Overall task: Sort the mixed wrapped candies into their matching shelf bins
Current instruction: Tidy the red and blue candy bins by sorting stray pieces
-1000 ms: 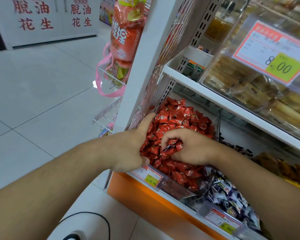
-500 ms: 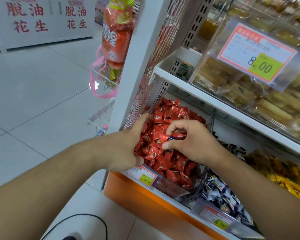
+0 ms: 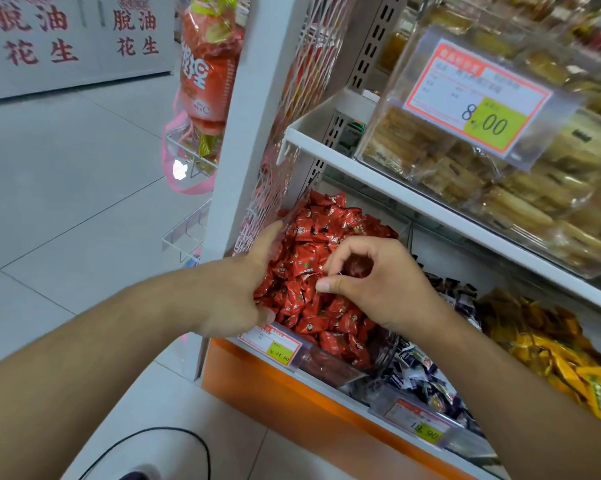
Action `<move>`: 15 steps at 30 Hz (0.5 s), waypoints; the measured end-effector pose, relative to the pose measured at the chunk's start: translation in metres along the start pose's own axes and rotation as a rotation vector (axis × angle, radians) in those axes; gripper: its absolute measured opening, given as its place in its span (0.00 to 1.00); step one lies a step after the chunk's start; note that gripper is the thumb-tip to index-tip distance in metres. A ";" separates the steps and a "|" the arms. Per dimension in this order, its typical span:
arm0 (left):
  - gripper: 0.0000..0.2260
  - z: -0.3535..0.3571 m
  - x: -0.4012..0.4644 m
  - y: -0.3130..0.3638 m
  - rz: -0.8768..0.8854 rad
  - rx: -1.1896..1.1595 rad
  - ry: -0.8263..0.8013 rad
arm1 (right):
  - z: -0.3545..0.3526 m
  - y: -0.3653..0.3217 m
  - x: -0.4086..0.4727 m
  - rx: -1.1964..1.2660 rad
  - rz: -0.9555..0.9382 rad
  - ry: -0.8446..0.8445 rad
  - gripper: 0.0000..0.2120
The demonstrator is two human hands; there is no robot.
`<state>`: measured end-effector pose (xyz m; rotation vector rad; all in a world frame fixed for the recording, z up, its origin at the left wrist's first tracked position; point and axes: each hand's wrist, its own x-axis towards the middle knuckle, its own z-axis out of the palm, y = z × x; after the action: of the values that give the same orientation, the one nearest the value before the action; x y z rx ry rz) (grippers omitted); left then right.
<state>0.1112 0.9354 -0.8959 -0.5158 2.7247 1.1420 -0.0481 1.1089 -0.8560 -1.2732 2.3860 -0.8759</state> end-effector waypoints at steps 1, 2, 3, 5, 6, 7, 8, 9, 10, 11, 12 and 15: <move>0.53 0.000 0.000 0.000 -0.003 0.005 0.001 | -0.004 -0.003 -0.004 0.017 -0.005 0.014 0.10; 0.53 0.000 0.000 0.000 -0.007 0.009 0.001 | -0.008 -0.004 -0.009 0.042 -0.012 0.036 0.08; 0.53 0.000 0.001 0.000 -0.009 0.010 0.001 | -0.014 -0.004 -0.015 0.067 -0.015 0.068 0.06; 0.53 0.000 0.000 0.000 -0.011 0.006 0.003 | -0.029 0.000 -0.031 0.086 0.009 0.168 0.04; 0.53 -0.001 0.000 0.001 -0.008 0.004 0.004 | -0.036 0.007 -0.039 0.074 0.040 0.233 0.04; 0.53 0.000 0.000 0.001 -0.004 0.005 0.006 | -0.043 0.016 -0.048 0.054 0.078 0.302 0.04; 0.53 0.000 0.000 0.001 -0.001 0.011 0.007 | -0.048 0.027 -0.056 0.027 0.120 0.362 0.04; 0.53 0.000 -0.001 0.001 0.001 0.020 0.007 | -0.053 0.038 -0.064 -0.014 0.168 0.405 0.04; 0.53 0.000 -0.001 0.001 0.001 0.027 0.009 | -0.057 0.050 -0.070 -0.088 0.211 0.424 0.03; 0.53 0.000 -0.001 0.002 0.000 0.028 0.010 | -0.060 0.058 -0.075 -0.184 0.241 0.424 0.05; 0.53 0.000 -0.001 0.002 -0.001 0.024 0.010 | -0.061 0.064 -0.078 -0.289 0.237 0.417 0.11; 0.53 0.000 -0.001 0.002 0.002 0.007 0.013 | -0.058 0.050 -0.070 -0.420 0.106 0.338 0.21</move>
<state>0.1113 0.9366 -0.8942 -0.5214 2.7400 1.1326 -0.0714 1.2093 -0.8449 -1.1944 2.9958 -0.6166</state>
